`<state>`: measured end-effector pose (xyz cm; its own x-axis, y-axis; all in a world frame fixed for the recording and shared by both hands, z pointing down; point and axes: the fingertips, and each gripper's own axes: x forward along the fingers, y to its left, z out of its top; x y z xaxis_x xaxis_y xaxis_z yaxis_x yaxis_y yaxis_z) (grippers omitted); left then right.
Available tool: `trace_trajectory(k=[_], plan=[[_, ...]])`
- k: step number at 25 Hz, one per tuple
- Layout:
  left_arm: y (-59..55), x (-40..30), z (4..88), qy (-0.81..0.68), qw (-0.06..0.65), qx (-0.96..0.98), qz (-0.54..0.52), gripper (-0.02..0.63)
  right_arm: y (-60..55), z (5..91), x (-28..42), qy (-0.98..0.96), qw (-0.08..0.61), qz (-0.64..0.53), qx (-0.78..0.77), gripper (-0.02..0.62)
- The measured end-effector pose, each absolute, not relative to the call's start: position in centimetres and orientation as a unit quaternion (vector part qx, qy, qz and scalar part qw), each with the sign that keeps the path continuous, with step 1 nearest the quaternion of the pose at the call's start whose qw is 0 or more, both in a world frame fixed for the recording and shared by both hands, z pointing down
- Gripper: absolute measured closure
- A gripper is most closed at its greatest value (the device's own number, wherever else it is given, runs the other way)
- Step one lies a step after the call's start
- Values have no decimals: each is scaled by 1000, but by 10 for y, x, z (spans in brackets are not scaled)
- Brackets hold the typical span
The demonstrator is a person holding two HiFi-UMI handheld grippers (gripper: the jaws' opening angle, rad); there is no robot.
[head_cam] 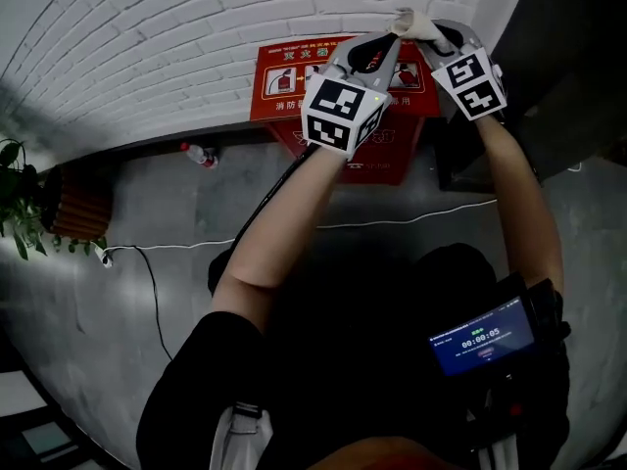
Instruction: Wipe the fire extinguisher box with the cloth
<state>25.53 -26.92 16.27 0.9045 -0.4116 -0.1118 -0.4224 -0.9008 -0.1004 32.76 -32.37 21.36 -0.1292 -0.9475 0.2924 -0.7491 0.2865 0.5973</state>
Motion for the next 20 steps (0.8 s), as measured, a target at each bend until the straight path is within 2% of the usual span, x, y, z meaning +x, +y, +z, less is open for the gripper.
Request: trace_trajectory(k=[11,20], plan=[[-331,241,225,235,61,-967,-74,604,-390,279,314,-692,520,-211,454,489],[-339,231,244,251,20,-961,-114,603,-368,299,294,-712,560,-172,387,497]])
